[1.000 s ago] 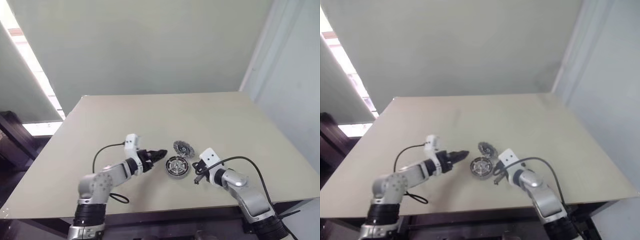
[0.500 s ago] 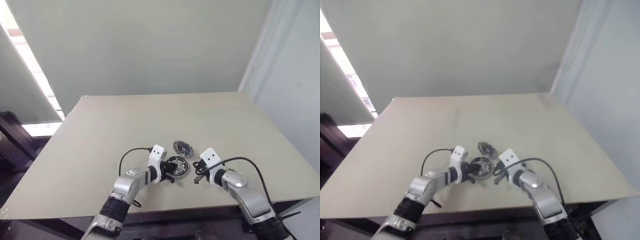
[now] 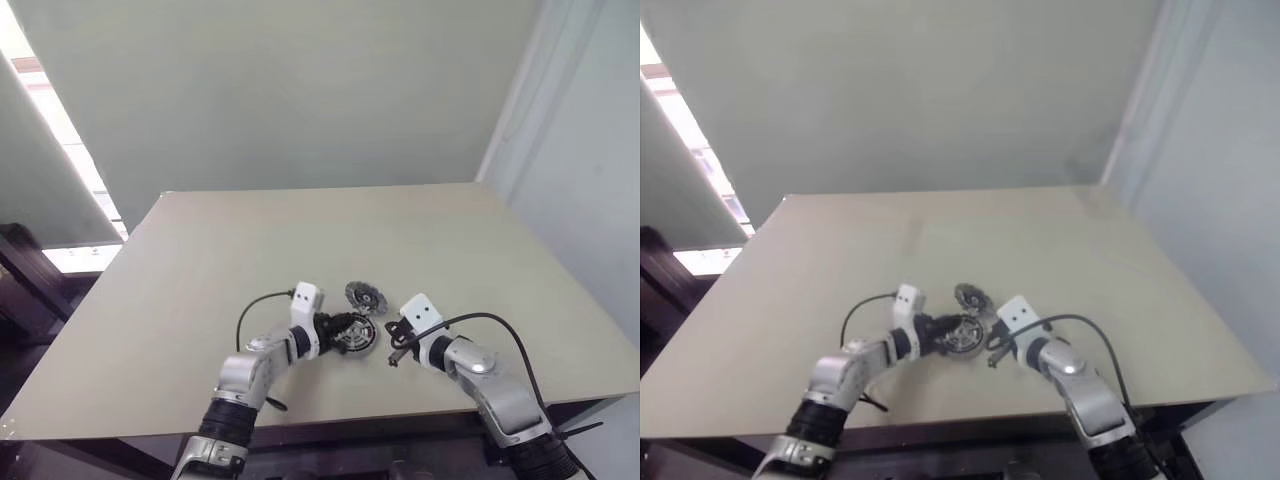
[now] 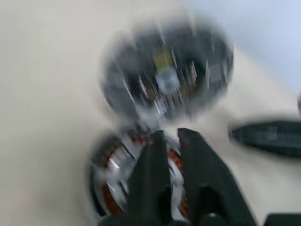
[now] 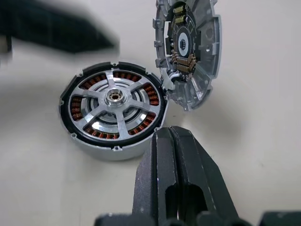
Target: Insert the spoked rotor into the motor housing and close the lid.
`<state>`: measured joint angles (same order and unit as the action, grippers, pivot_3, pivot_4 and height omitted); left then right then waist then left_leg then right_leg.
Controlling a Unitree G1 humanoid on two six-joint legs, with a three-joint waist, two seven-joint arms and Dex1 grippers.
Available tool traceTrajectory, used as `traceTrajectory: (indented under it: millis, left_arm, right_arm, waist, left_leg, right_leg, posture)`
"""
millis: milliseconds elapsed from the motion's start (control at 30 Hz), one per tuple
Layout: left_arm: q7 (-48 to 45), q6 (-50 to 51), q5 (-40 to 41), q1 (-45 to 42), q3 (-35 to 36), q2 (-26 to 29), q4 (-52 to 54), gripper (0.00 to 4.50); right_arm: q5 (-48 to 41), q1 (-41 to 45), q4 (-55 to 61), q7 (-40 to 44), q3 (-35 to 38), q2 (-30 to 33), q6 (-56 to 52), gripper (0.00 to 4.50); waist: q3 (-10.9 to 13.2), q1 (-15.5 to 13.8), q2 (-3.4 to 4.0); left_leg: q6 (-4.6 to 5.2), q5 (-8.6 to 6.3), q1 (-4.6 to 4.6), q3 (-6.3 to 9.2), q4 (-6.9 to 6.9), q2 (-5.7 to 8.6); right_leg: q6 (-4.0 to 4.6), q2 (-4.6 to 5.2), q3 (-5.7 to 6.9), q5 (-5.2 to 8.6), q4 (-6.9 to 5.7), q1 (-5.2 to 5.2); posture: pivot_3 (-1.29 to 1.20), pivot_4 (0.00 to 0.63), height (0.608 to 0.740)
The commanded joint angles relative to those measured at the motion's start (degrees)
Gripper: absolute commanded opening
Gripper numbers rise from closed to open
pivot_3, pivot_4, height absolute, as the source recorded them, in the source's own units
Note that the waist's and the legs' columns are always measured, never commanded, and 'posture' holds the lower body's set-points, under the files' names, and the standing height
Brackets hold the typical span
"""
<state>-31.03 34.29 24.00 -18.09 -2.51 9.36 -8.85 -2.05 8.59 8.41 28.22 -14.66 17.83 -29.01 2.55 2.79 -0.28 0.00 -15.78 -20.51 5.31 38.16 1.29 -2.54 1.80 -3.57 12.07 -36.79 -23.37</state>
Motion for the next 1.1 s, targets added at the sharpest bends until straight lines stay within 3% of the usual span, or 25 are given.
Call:
traceTrajectory:
  millis: [33,100,300,433,533,600,667,767,1067,1100]
  left_arm:
    - [-0.7,1.8,2.4,0.2,2.8,1.4,3.3,0.57]
    - [-0.7,2.5,2.8,1.2,3.5,1.9,4.4,0.95]
    - [0.4,0.6,0.9,3.0,3.7,2.7,4.7,3.03]
    - [-0.3,1.9,1.8,3.8,3.3,2.4,5.8,3.03]
    - [-0.2,1.4,1.0,4.0,3.1,2.6,5.7,3.56]
    - [-0.4,-0.3,0.0,4.1,2.7,2.8,5.4,4.21]
    - [-1.1,-0.8,0.0,4.3,2.7,2.9,5.3,4.21]
    - [-2.7,0.1,1.2,4.8,2.6,3.0,6.2,3.54]
    - [-2.2,-0.3,0.3,4.8,3.2,3.2,5.5,0.26]
    - [-2.3,-0.4,0.2,4.8,3.2,3.5,5.5,0.01]
  right_arm:
    - [-0.1,1.5,1.9,0.4,0.6,0.3,1.2,0.00]
    - [0.0,1.7,1.9,0.8,0.3,0.4,1.2,0.00]
    - [0.1,1.9,1.7,1.7,-0.3,0.3,1.0,0.00]
    - [0.2,2.2,1.7,2.2,-0.9,0.0,1.0,0.00]
    - [0.2,2.2,1.8,2.5,-1.4,0.1,0.8,0.00]
    - [0.1,2.1,2.1,3.2,-2.1,0.5,0.6,0.00]
    - [0.2,1.9,2.5,3.7,-2.8,0.8,0.5,0.00]
    - [0.3,1.8,3.0,4.1,-3.5,0.9,0.5,0.00]
    - [2.9,3.1,5.5,6.5,-7.4,4.0,-2.1,0.00]
    - [2.6,3.4,7.0,8.2,-8.5,5.0,-3.8,0.18]
  waist:
    - [0.0,0.0,0.00]
    - [0.0,0.0,0.00]
    - [0.0,-0.2,0.00]
    - [0.0,-0.2,0.00]
    - [0.0,-0.2,0.00]
    - [0.0,-0.1,0.00]
    - [0.0,-0.2,0.00]
    - [0.0,-0.2,0.00]
    - [0.0,-0.2,0.00]
    - [0.0,-0.2,0.00]
  left_leg:
    - [0.00,0.00,0.00,0.00,0.00,0.00]
    - [0.00,0.00,0.00,0.00,0.00,0.01]
    - [0.00,0.00,-0.02,0.03,0.00,0.01]
    - [0.00,0.00,-0.01,0.01,0.01,0.01]
    - [0.00,0.00,-0.01,0.01,0.01,0.01]
    - [0.00,0.00,-0.01,0.02,0.01,0.01]
    - [0.00,0.00,-0.01,0.01,0.01,0.01]
    - [0.00,0.00,-0.01,0.01,0.01,0.01]
    - [0.00,0.00,-0.01,0.01,0.01,0.01]
    - [0.00,0.00,-0.01,0.01,0.01,0.01]
  right_leg:
    - [0.00,0.00,0.00,0.00,-0.01,0.00]
    - [0.00,0.00,0.01,0.00,-0.01,0.01]
    - [0.00,0.01,0.02,0.00,0.01,0.00]
    - [0.00,0.01,0.02,0.00,0.00,0.03]
    - [0.00,0.00,0.02,0.00,0.00,0.01]
    - [0.00,0.00,0.02,0.00,0.00,0.01]
    - [0.00,0.00,0.02,0.00,0.00,0.01]
    - [0.01,0.01,0.02,0.00,0.00,0.02]
    - [0.00,0.01,0.02,0.00,0.00,0.02]
    - [0.00,0.01,0.02,0.00,0.00,0.02]
  posture:
    - [0.00,0.000,0.740]
    - [0.00,0.000,0.740]
    - [0.00,0.000,0.740]
    - [0.00,0.000,0.740]
    - [0.00,0.000,0.740]
    - [0.00,0.000,0.740]
    - [0.00,0.000,0.740]
    - [0.00,0.000,0.740]
    - [0.00,0.000,0.740]
    - [0.00,0.000,0.740]
